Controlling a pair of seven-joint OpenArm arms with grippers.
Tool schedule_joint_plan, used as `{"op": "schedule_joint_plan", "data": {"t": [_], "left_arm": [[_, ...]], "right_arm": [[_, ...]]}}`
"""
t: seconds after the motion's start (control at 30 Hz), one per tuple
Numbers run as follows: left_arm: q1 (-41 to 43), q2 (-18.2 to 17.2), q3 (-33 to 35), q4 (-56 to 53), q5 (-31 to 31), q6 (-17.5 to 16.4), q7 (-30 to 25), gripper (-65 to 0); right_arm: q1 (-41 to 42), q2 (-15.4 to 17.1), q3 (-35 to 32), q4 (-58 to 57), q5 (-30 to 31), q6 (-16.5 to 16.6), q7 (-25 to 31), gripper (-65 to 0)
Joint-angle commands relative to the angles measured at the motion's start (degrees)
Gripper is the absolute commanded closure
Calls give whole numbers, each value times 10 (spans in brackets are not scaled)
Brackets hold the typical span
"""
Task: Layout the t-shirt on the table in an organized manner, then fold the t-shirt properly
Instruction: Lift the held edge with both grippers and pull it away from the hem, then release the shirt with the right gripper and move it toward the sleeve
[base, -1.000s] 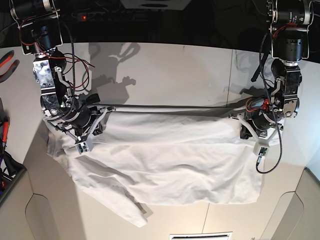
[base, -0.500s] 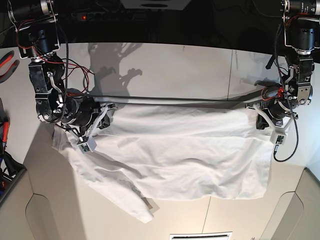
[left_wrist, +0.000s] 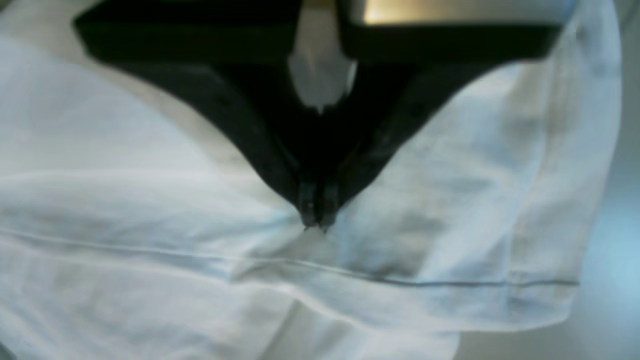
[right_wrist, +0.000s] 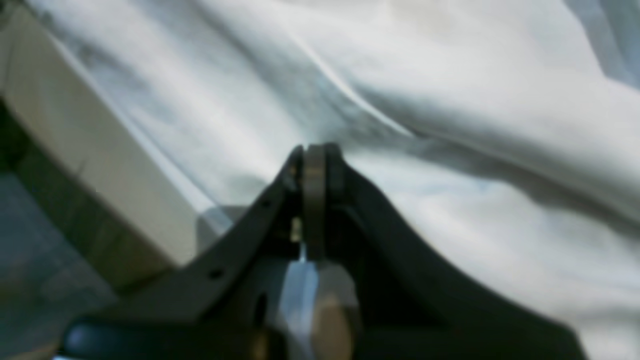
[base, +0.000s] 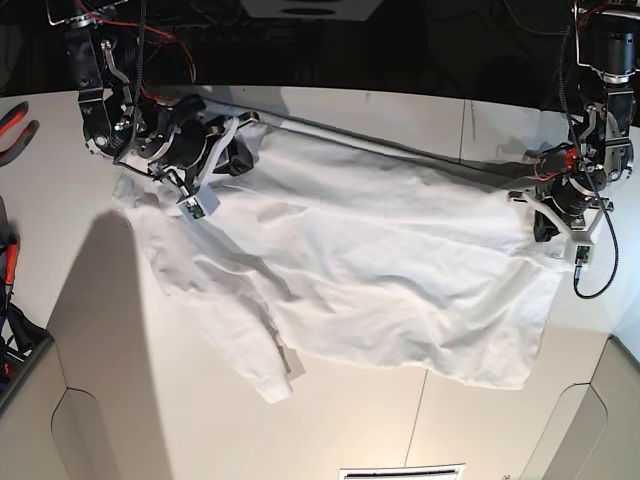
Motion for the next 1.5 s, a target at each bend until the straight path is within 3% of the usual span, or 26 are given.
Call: {"op": "schedule_joint_plan", "data": {"t": [0.0,0.13,0.37,0.53,0.9,1.03,1.17,1.27,1.47], "left_arm": [[24,-3,-2,-10,27,9,89,0],[55,-3,-43,7,12,7,91,0],[120,-2,-146,82,-73,-43,117,0],[137,0,-172,116,-108,-68,117,0],[126,-2,-172,216,-129,-73,113,0],[126,-2,-172,269,-124,-73,113,-147],[126,-2,-172,309,-96,-65,113,-154],[126,-2,-172,329,-73,-35,112,-154],[115,-2,-172,335,-54,-25,106,-168]], "right_arm": [[-7,3,-2,9,-25,1,-30,0],[-11,5,-2,21,-65,0,-30,0],[-5,5,0,21,-105,-7,-17,0],[-1,5,0,21,-104,-11,-12,0],[13,5,0,74,-101,-11,-14,0],[12,5,0,127,-98,-11,-32,-19],[13,5,0,173,-98,-11,-35,-85],[13,5,0,197,-100,-11,-34,-88],[24,5,0,217,-138,-16,-12,-88]]}}
